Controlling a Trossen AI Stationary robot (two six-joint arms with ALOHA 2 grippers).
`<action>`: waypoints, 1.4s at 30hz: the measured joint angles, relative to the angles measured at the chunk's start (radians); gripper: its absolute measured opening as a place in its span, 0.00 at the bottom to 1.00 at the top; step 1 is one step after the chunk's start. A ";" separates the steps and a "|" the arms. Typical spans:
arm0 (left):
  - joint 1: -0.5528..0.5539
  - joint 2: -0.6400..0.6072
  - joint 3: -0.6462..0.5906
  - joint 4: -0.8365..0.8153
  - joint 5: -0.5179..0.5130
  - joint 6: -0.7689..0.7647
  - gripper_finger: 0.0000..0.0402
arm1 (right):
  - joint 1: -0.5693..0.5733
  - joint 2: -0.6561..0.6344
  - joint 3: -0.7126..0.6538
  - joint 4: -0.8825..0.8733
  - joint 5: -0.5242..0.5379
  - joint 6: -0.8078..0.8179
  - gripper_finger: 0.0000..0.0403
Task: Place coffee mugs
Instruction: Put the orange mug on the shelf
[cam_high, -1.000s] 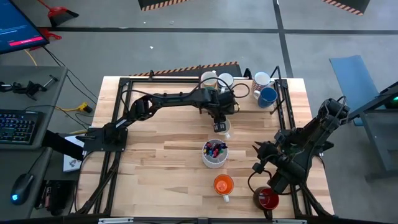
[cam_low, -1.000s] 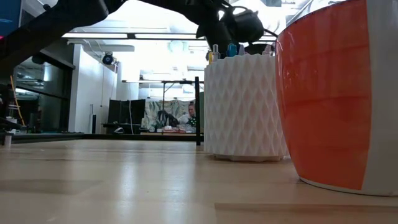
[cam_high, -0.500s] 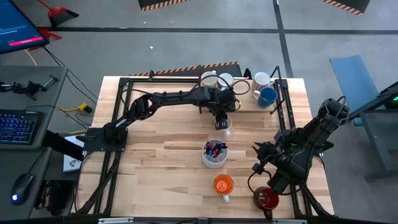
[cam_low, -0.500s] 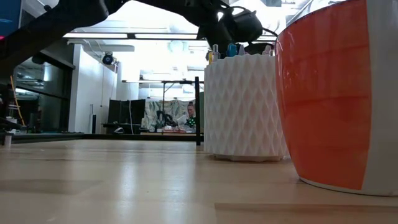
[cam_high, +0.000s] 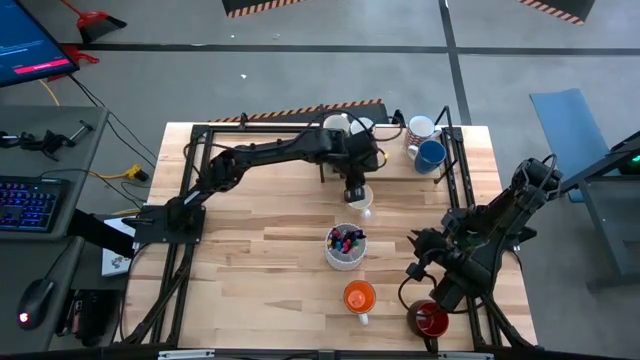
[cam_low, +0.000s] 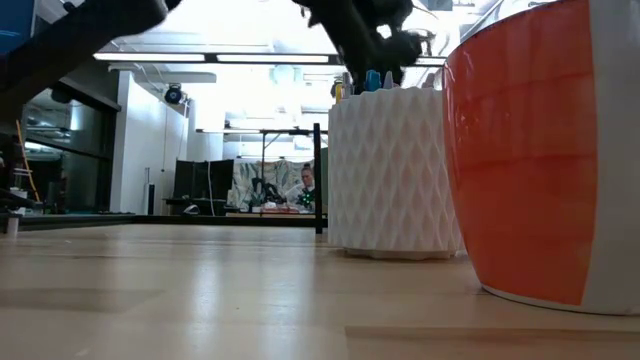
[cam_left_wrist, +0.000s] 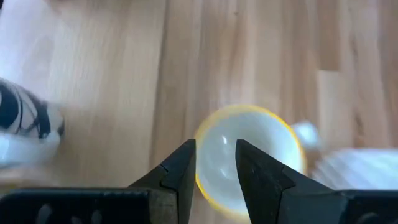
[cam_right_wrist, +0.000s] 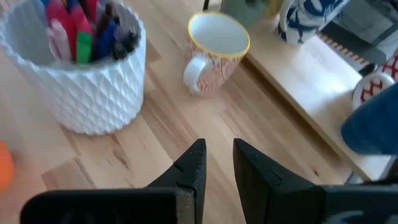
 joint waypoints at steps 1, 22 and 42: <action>-0.007 -0.013 0.000 -0.029 0.000 0.000 0.26 | 0.000 0.000 0.000 -0.007 -0.012 0.000 0.15; -0.367 -0.101 -0.002 -0.544 0.093 -0.151 0.26 | 0.000 0.000 0.000 0.143 -0.125 -0.297 0.15; -0.664 -0.230 -0.002 -0.546 -0.228 -0.345 0.26 | -0.127 0.000 0.000 0.618 -0.147 -0.800 0.15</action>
